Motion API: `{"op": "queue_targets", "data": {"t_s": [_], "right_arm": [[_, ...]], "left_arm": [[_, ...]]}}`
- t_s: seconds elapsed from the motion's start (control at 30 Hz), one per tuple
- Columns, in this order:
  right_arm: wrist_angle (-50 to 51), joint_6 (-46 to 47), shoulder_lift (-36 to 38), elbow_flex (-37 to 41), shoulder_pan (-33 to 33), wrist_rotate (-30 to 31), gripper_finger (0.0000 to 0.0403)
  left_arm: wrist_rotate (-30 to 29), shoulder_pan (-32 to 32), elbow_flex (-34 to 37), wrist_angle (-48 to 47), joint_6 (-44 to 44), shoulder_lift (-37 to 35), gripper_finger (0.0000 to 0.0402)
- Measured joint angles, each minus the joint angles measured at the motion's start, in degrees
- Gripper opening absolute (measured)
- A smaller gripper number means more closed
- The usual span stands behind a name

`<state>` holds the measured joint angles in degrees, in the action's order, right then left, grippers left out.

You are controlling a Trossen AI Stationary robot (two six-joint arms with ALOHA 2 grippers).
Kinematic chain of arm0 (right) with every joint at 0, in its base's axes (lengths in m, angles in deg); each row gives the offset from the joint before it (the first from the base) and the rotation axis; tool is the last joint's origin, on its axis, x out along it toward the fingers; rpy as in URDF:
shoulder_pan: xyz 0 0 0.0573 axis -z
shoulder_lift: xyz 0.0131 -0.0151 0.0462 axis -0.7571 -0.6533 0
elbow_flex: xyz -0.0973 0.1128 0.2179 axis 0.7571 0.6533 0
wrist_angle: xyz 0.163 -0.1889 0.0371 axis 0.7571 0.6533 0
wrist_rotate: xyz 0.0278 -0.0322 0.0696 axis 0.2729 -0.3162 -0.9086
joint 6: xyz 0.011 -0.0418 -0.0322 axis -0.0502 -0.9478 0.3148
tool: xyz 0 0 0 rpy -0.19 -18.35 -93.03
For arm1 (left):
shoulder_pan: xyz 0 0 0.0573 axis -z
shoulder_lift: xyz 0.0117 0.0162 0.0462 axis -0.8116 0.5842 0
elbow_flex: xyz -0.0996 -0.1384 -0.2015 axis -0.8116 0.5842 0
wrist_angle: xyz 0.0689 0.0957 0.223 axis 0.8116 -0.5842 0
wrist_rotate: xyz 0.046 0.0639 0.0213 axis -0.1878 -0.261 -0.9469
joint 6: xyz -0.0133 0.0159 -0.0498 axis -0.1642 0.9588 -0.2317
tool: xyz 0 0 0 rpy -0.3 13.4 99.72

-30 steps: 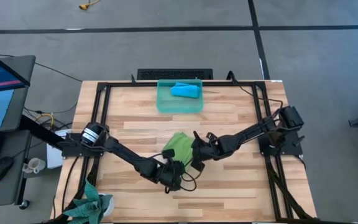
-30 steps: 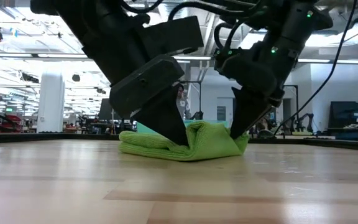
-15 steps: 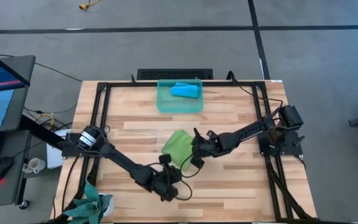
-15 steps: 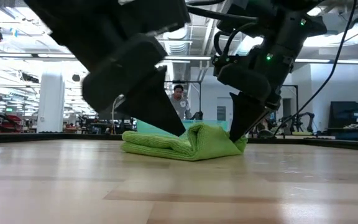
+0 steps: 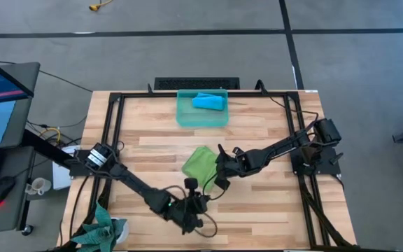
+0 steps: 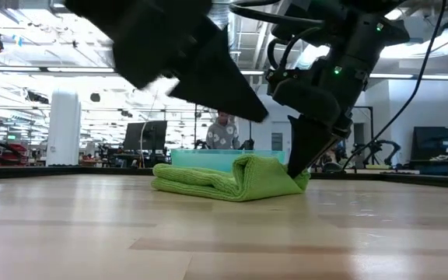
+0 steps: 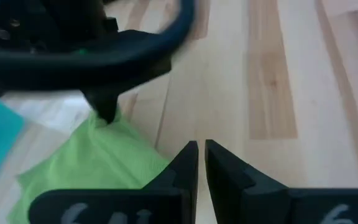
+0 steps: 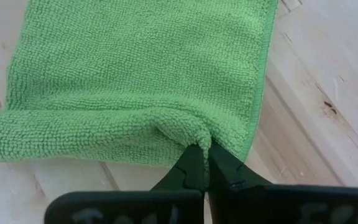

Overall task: Roll microfiber towels into tight, uniform cylinder then place into a basket
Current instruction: Roll the green microfiber cloth

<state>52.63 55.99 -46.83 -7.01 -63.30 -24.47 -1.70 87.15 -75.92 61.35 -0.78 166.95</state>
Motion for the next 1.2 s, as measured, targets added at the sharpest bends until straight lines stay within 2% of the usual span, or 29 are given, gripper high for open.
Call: {"op": "queue_targets", "data": {"t_s": [0.23, 0.37, 0.5, 0.73, 0.93, 1.2], "right_arm": [[-0.4, -0.4, 0.0, 0.0, 0.0, 0.0, 0.0013], [-0.4, -0.4, 0.0, 0.0, 0.0, -0.1, 0.0016], [-0.4, -0.5, 0.0, 0.0, 0.0, -0.1, 0.0011], [-0.4, -0.5, 0.0, 0.0, 0.0, -0.3, 0.0016], [-0.3, -0.6, 0.0, 0.0, 0.0, -0.4, 0.0013], [-0.3, -1.6, 0.0, 0.0, 0.0, -5.2, 0.0019]], "left_arm": [[8.3, -5.2, 2.4, 4.4, -0.9, 0.0, 0.0022], [8.2, -6.2, 2.6, 5.0, -0.8, 0.0, 0.0022], [10.5, -7.1, 2.6, 3.6, -1.1, 0.0, 0.0022], [9.5, -8.4, 2.6, -1.9, -2.3, 0.0, 0.0022], [9.3, -9.3, 2.6, -8.0, -6.7, 0.0, 0.0022], [11.1, -9.4, 2.6, -11.8, -9.9, 0.0, 0.0022]]}}
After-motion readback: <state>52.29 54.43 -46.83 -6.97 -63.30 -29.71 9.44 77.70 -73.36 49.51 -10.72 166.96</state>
